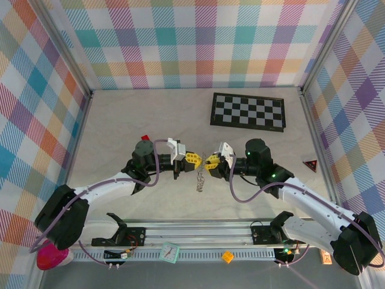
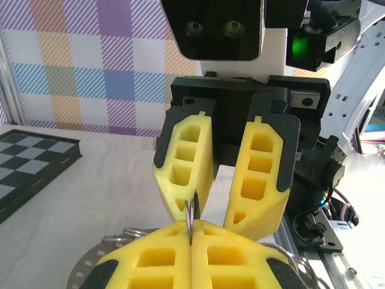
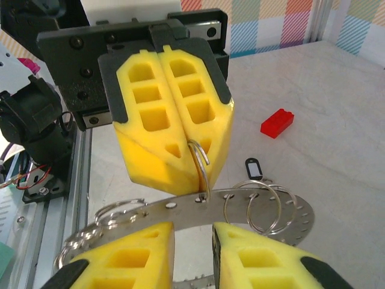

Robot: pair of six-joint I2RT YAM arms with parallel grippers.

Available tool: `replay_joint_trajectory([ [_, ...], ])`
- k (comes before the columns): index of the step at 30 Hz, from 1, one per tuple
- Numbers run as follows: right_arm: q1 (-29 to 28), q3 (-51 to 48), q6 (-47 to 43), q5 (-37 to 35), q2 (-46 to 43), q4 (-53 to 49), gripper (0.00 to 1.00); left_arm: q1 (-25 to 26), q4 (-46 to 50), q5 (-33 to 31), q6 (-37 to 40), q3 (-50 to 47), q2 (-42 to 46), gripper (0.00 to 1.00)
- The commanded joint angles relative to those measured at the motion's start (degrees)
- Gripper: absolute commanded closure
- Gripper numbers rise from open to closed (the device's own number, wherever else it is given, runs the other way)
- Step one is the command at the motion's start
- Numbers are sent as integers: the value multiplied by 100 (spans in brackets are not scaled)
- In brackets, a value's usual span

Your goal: Put the keys on the keyring

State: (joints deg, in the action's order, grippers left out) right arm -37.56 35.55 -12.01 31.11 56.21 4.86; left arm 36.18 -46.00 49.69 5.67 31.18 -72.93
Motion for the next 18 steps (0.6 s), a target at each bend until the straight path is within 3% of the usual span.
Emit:
replay_joint_trajectory([
  [1,-28,-15,36,81,-63,248,76,-19,-942,334,-189,-77,-96,100],
  [10,-32,196,-35,421,-64,-36,76,-24,-1051,516,-207,9,-196,100],
  [15,-23,98,-348,-467,-400,-332,76,-24,-1043,503,-152,11,-244,100],
  [18,-23,100,-377,-501,-609,-547,74,-24,-1047,506,-103,11,-284,100],
])
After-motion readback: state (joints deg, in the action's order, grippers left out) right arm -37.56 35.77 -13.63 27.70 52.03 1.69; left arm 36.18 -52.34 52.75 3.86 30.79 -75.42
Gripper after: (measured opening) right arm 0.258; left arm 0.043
